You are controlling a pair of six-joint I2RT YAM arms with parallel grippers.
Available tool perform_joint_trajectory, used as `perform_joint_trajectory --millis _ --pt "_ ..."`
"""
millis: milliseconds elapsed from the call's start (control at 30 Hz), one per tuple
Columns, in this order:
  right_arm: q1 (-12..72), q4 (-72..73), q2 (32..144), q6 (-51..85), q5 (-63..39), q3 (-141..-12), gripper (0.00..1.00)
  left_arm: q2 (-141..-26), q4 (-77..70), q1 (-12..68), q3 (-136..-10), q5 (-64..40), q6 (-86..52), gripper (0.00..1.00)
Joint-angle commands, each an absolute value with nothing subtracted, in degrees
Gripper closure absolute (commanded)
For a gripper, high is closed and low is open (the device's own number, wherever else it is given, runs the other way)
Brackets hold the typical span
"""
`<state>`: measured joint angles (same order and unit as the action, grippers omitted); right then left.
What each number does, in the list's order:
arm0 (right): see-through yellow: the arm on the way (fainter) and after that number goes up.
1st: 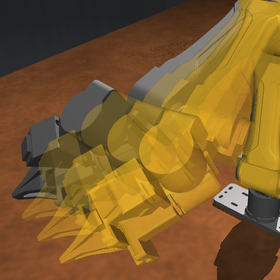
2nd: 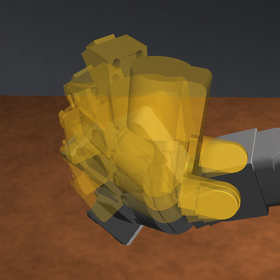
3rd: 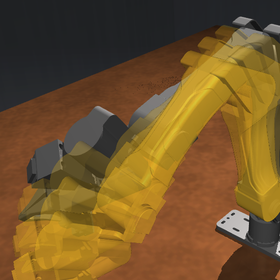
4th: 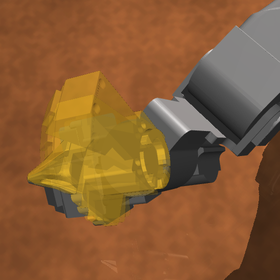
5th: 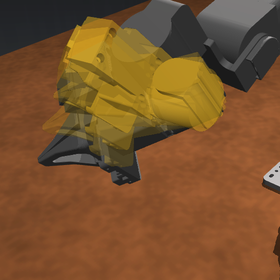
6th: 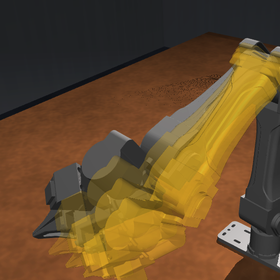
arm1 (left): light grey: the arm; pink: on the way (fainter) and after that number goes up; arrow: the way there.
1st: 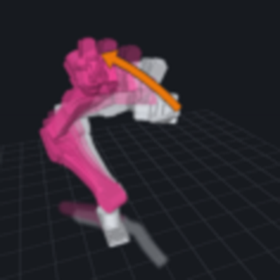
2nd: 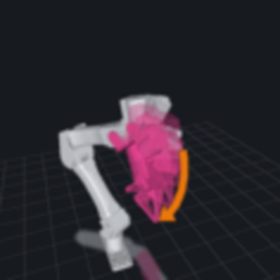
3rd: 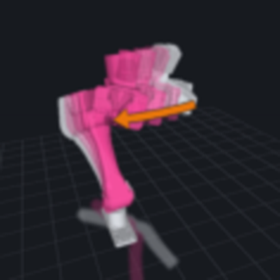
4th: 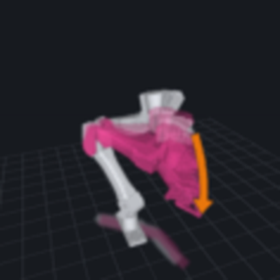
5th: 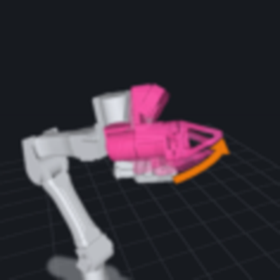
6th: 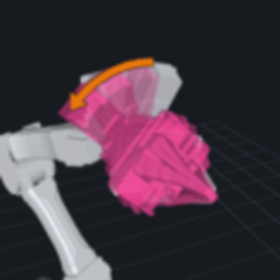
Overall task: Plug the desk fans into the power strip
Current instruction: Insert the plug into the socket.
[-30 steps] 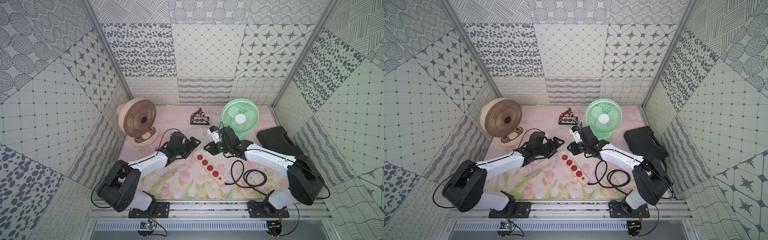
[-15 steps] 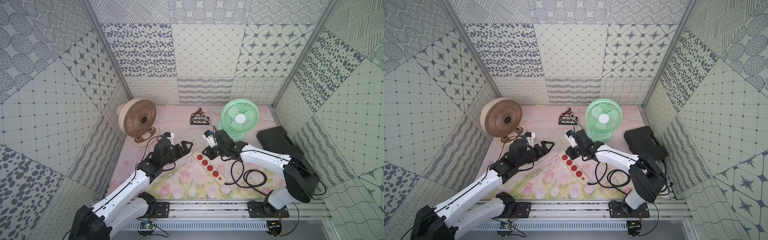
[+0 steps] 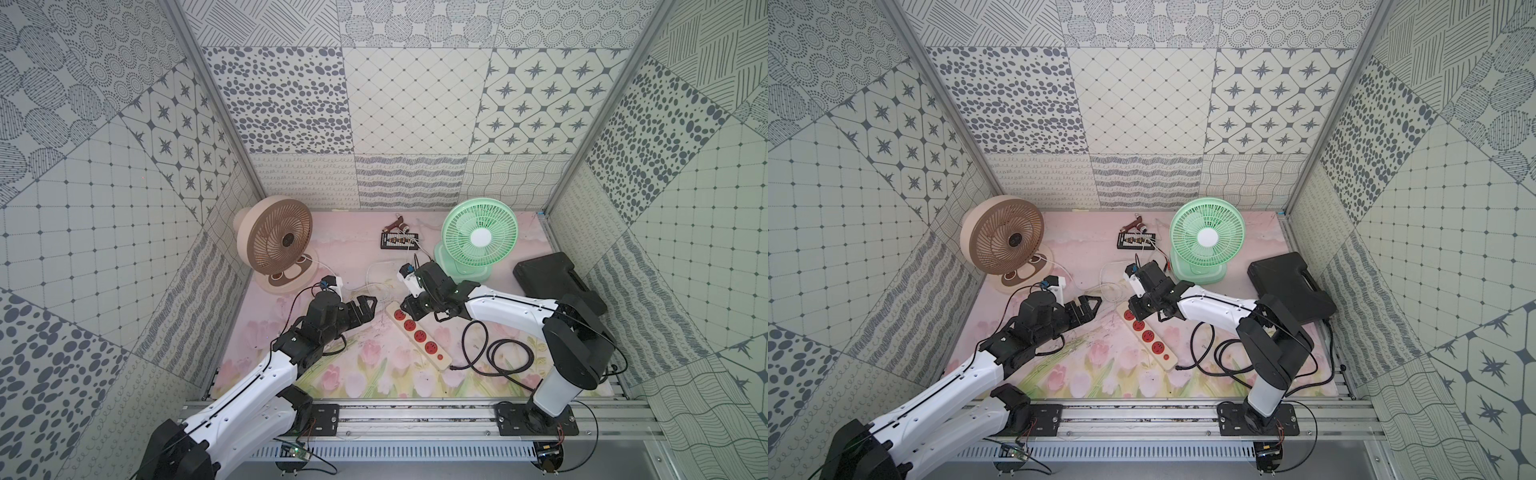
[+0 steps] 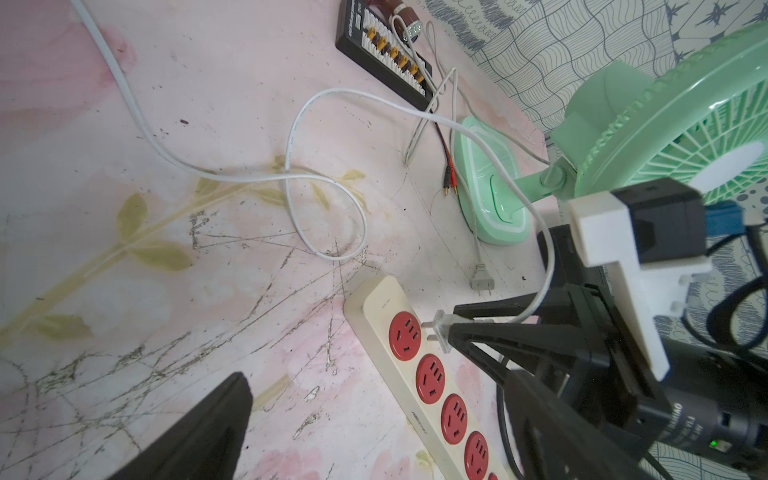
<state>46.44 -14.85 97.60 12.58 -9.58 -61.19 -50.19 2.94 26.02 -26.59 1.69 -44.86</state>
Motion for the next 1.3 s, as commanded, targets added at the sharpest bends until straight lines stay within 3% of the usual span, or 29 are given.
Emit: perform_joint_trajectory --millis 0,700,1267 --pt "46.6 -13.8 99.0 11.3 -8.6 -62.9 1.00 -50.0 2.2 25.7 -26.7 4.0 -41.7 0.01" --pt "48.7 -14.6 101.2 8.4 -5.9 -62.1 1.00 -50.3 2.0 25.7 -26.7 4.4 -41.2 0.01" --pt "50.6 -15.1 99.3 5.3 -0.1 -54.1 1.00 -50.3 2.1 25.7 -26.7 4.5 -41.2 0.00"
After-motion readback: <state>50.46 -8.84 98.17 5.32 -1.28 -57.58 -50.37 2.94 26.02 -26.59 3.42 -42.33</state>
